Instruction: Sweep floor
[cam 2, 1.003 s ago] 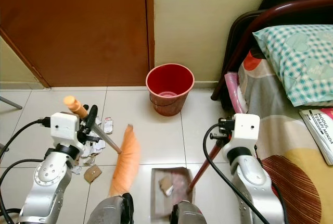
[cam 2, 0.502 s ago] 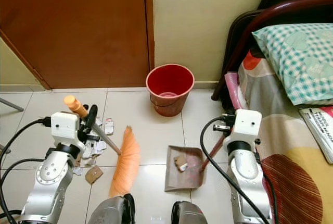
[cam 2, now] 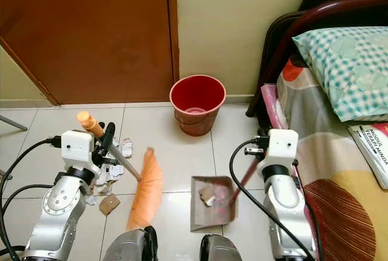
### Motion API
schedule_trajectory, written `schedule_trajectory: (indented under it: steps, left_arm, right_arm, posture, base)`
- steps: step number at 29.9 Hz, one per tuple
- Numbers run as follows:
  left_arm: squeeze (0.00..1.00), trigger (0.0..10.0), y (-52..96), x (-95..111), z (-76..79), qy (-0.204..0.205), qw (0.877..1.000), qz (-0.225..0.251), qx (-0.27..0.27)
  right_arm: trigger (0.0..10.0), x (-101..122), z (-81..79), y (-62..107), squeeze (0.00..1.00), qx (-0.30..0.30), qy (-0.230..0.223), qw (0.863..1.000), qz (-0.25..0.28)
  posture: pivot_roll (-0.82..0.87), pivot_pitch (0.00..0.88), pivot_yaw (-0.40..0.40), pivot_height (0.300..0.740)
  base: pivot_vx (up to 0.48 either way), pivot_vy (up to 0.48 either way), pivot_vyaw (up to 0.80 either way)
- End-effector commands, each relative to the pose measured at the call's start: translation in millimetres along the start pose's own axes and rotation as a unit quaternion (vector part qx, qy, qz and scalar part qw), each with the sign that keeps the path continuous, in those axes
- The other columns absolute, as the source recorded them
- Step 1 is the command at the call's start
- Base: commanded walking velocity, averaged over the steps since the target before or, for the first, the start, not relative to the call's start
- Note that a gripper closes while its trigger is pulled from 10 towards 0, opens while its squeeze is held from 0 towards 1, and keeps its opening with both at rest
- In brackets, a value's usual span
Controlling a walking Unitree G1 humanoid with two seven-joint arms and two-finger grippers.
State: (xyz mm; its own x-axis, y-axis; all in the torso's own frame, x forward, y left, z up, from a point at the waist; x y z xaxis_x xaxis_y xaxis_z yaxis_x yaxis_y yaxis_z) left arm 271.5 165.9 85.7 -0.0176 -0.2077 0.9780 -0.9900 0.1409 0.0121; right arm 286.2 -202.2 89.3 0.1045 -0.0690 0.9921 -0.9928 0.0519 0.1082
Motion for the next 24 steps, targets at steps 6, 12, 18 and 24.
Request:
schedule_trajectory:
  steps: [6, 12, 18, 24]
  left_arm:
    - [0.00, 10.0, 4.1, -4.8, 1.9, -0.010, 1.000, -0.015, -0.006]
    - [0.00, 10.0, 2.2, -4.2, 6.3, -0.013, 1.000, -0.014, -0.021]
    - [0.00, 10.0, 1.2, -4.5, 2.9, -0.011, 1.000, -0.016, -0.011]
    - [0.00, 10.0, 6.2, -6.9, 4.6, -0.010, 1.000, -0.020, -0.007]
  right_arm:
    - [10.0, 15.8, -2.9, -12.1, 0.00, 0.026, -0.006, 1.000, 0.000]
    - [10.0, -0.5, -21.2, -9.1, 0.00, 0.060, -0.005, 0.998, -0.029]
    - [10.0, -4.2, -28.5, -7.2, 0.00, 0.049, -0.020, 0.998, -0.020]
    - [10.0, -16.8, -17.9, 6.6, 0.00, -0.009, -0.051, 0.998, -0.025]
  posture:
    - [-0.03, 0.137, 0.006, 0.740]
    - [-0.03, 0.152, 0.014, 0.740]
    - [-0.02, 0.143, 0.013, 0.740]
    - [-0.01, 0.124, -0.012, 0.740]
  base:
    - [0.308, 0.000, 0.00]
    - [0.349, 0.000, 0.00]
    - [0.369, 0.000, 0.00]
    - [0.341, 0.000, 0.00]
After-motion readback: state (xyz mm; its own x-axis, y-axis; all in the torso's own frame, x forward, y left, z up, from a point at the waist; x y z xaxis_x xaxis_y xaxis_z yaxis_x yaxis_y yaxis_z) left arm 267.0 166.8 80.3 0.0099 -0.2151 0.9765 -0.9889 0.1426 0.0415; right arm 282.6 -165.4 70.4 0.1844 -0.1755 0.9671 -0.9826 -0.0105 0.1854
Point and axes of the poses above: a point about 5 cm out from each wrist's last joint towards the gripper, its own y axis pointing back from the gripper into the wrist, its own x axis along the axis of the wrist's last joint, z = x × y, the point moved 2 cm from there along -y, pointing out of the wrist towards the gripper, and after that the axes turned 6 degrees about -y, right-handed, at the moved point
